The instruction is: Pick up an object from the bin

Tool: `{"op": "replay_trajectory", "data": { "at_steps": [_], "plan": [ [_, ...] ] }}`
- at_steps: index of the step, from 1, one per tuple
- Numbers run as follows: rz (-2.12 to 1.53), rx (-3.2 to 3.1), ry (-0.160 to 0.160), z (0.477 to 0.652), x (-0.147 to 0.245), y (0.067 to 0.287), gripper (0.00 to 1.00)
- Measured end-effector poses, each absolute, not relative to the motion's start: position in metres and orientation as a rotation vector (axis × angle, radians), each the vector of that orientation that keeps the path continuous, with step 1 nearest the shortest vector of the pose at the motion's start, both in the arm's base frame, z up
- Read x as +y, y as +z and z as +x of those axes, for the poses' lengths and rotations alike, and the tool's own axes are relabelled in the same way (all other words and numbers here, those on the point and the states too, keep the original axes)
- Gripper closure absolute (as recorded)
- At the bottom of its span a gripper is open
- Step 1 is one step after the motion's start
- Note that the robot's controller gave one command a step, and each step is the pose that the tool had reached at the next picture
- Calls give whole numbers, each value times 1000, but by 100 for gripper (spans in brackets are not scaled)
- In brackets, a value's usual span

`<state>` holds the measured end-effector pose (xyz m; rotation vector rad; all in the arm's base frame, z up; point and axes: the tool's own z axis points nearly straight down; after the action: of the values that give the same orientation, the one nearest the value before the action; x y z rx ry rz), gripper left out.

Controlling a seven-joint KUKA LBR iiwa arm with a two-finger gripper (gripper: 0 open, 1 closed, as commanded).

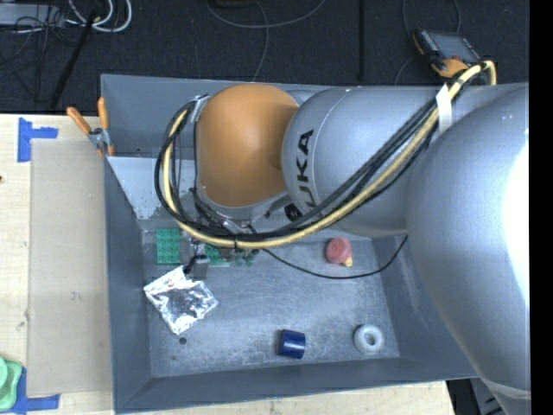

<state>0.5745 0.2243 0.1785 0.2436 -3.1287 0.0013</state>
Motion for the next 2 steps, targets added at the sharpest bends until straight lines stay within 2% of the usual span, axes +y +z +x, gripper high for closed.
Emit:
{"op": "replay_trajectory", "data": {
  "at_steps": [1,2],
  "plan": [
    [-44,-3138,2,599,208,132,100],
    [-257,-3132,-6,616,195,72,100]
  ]
}}
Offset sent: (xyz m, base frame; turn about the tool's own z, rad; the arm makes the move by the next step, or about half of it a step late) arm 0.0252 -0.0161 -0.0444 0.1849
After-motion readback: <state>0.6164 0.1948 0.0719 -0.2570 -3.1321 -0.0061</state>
